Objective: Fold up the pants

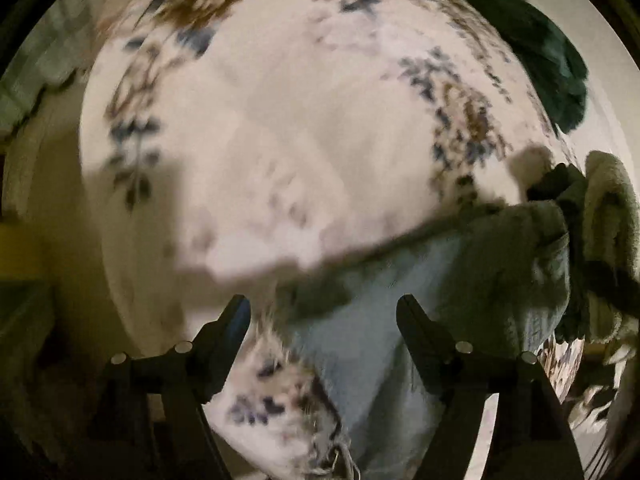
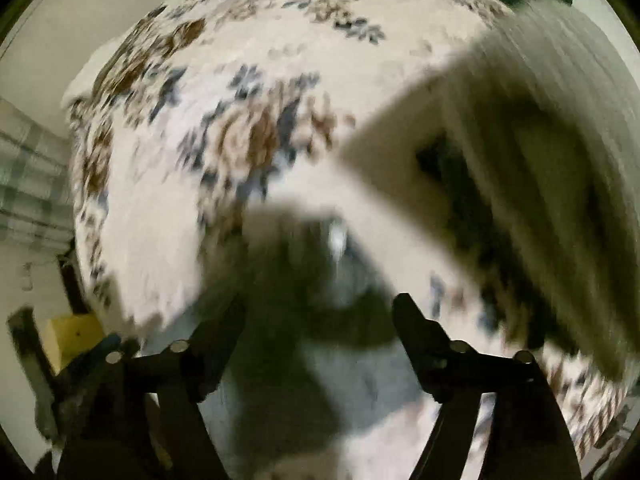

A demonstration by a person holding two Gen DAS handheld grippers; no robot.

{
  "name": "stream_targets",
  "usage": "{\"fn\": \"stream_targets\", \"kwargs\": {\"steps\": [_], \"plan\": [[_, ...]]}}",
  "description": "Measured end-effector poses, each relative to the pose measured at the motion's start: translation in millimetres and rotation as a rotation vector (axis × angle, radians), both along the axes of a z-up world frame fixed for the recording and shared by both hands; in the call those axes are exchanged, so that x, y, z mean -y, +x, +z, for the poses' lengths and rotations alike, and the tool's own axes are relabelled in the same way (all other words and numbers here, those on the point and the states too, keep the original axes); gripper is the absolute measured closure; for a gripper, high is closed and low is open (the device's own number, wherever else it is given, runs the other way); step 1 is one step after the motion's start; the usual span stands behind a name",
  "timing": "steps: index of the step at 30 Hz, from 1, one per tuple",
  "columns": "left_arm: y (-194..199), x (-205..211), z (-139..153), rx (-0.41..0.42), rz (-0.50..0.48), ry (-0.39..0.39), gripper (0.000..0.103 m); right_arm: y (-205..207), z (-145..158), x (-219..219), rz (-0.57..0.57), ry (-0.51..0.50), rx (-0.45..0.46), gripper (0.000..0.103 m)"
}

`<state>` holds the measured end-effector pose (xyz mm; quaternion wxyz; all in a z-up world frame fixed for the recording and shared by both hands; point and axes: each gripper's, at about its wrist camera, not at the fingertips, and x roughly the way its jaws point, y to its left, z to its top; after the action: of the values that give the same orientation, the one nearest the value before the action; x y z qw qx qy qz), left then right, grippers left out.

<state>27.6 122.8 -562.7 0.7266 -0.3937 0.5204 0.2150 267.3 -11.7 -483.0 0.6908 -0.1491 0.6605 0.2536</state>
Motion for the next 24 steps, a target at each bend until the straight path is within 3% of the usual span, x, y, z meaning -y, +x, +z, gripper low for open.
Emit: {"fn": "stream_targets", "kwargs": {"steps": [2, 6, 7, 8, 11, 13, 16, 21, 24], "plan": [[-3, 2, -12, -0.035, 0.026, 0.001, 0.029, -22, -2, 21, -0.004, -0.013, -0.017, 0.024], [12, 0, -30, -0.026, 0.027, 0.022, 0.032, -51, -28, 69, -0.054, -0.043, -0.073, 0.024], [20, 1, -33, -0.020, 0.002, 0.035, 0.049, -54, -38, 82, -0.080, -0.051, -0.087, 0.024], [27, 3, -35, -0.017, -0.028, 0.046, 0.076, -55, -46, 94, -0.106, -0.056, -0.093, 0.024], [36, 11, -30, 0.008, -0.086, 0.107, 0.088, -54, -64, 118, -0.178, -0.049, -0.119, 0.024], [33, 11, -22, 0.020, -0.101, 0.150, 0.088, -50, -70, 132, -0.233, -0.028, -0.131, 0.024], [27, -4, -19, 0.023, -0.057, 0.152, 0.088, -46, -71, 142, -0.270, 0.010, -0.132, 0.024], [28, -10, -18, 0.011, -0.020, 0.082, 0.085, -39, -71, 144, -0.289, 0.070, -0.140, 0.024], [8, -2, -7, 0.047, 0.035, 0.011, 0.077, -30, -71, 143, -0.306, 0.132, -0.161, 0.012]]}}
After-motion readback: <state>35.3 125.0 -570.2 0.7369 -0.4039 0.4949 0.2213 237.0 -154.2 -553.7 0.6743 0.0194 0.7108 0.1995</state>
